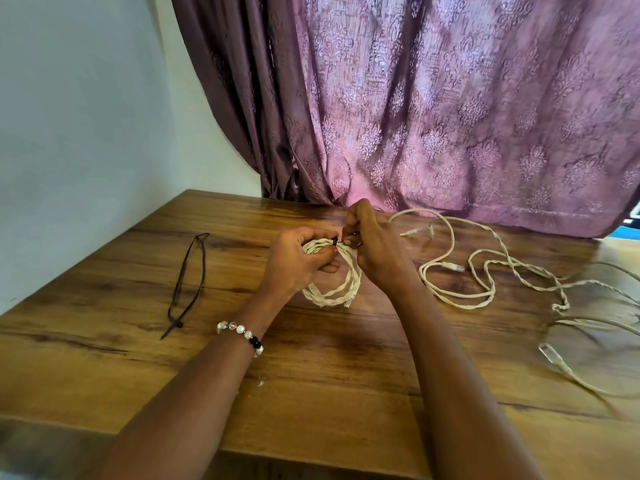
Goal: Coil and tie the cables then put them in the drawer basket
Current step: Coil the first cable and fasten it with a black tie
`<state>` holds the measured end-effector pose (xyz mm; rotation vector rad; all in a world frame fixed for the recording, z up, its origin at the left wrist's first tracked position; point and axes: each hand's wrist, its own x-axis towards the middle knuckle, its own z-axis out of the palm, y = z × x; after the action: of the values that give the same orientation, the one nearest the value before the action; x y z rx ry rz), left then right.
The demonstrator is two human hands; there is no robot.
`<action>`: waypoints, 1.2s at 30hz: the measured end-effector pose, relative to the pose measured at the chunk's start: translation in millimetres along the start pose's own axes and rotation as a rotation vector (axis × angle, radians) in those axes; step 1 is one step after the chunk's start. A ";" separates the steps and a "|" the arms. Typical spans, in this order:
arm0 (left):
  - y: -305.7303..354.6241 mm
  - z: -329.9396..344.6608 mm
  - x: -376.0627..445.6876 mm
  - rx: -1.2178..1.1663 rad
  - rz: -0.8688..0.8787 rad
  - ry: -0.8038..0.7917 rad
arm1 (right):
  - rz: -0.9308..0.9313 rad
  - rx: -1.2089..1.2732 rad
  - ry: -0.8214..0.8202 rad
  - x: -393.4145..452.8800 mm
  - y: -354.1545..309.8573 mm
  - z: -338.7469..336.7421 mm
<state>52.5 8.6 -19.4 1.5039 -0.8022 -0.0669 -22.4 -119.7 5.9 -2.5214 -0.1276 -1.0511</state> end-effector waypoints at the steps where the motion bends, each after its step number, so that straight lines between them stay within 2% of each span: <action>1: -0.9 -0.7 0.5 0.005 -0.005 -0.003 | 0.003 -0.013 -0.010 0.0 -0.5 -0.2; 5: -4.3 -1.4 2.4 -0.036 -0.044 -0.031 | 0.033 -0.033 -0.063 0.3 -2.1 -2.6; 13: 0.3 -1.8 1.6 0.040 0.002 -0.084 | 0.062 -0.029 -0.086 2.0 -5.4 -9.2; 19: -1.0 -4.6 2.3 0.023 0.003 -0.078 | 0.060 0.067 -0.003 1.1 7.0 -0.7; 25: 2.1 -3.3 0.8 0.055 0.049 -0.082 | 0.197 0.243 0.091 2.8 12.5 0.9; 36: -1.9 -0.8 3.2 -0.048 -0.021 -0.079 | 0.142 0.150 0.016 3.7 13.8 -9.2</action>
<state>56.1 7.4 -19.7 1.4714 -0.8422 -0.1610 -22.6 -136.3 9.8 -2.3496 -0.0216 -0.9687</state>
